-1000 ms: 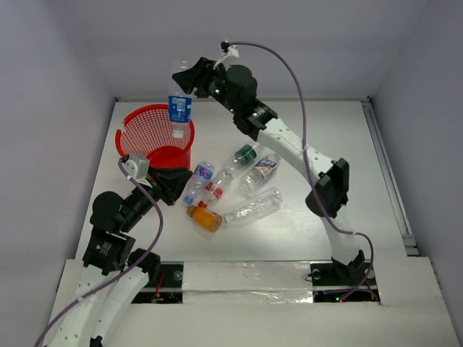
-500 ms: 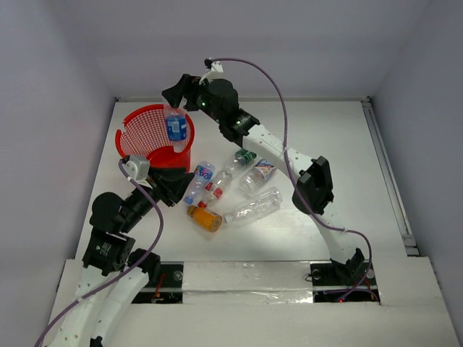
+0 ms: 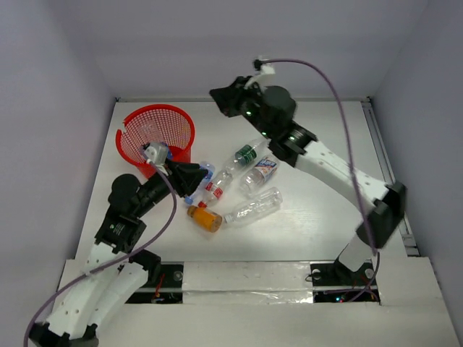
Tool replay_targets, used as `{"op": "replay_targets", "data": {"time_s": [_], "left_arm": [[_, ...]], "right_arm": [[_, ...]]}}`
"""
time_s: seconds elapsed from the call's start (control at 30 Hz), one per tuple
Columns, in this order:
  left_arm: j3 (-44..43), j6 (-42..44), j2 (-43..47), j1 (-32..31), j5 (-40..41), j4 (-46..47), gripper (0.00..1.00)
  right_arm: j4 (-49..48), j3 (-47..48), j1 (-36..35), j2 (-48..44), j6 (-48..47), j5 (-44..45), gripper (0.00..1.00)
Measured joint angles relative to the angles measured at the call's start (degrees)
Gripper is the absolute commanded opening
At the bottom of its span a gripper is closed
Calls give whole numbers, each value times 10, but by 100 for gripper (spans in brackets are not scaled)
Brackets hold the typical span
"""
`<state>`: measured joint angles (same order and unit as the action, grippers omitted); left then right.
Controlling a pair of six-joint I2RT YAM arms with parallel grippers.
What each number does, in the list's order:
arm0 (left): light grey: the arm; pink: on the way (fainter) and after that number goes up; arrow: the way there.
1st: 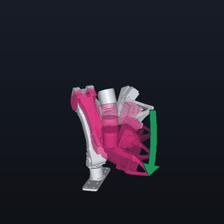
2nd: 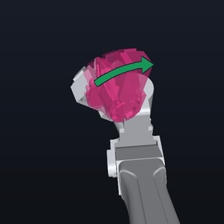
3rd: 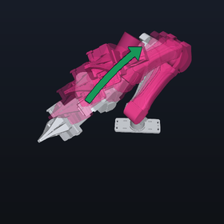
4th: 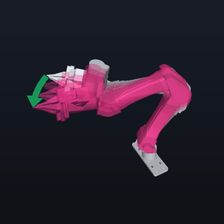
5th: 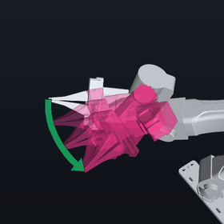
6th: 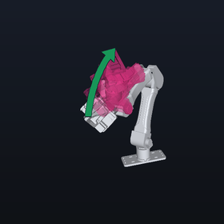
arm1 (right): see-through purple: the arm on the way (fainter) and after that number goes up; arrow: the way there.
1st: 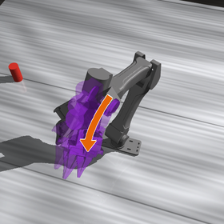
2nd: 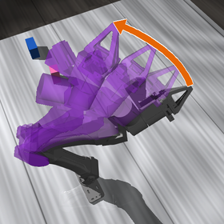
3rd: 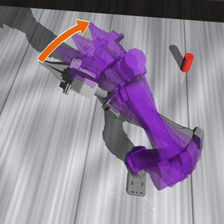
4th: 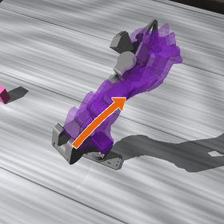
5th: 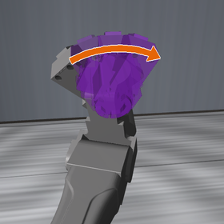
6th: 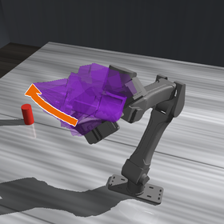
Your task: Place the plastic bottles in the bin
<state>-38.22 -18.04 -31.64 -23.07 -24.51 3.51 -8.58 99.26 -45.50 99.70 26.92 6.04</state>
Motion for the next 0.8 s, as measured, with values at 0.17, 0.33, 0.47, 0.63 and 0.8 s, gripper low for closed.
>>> {"op": "replay_targets", "data": {"time_s": [0.17,0.33,0.47,0.63,0.8], "left_arm": [[-7,-16,-90,-110,72,2,36],[-61,-6,-229,-285,204,5,38],[-145,30,-374,-360,266,8,54],[-196,73,-500,-370,285,14,69],[-197,92,-566,-369,291,11,75]], "right_arm": [[-35,-208,51,-223,-4,28,17],[-30,-370,110,-393,-1,69,18],[0,-466,110,-492,3,123,18],[61,-550,110,-607,18,187,40],[100,-581,110,-677,31,210,64]]}}
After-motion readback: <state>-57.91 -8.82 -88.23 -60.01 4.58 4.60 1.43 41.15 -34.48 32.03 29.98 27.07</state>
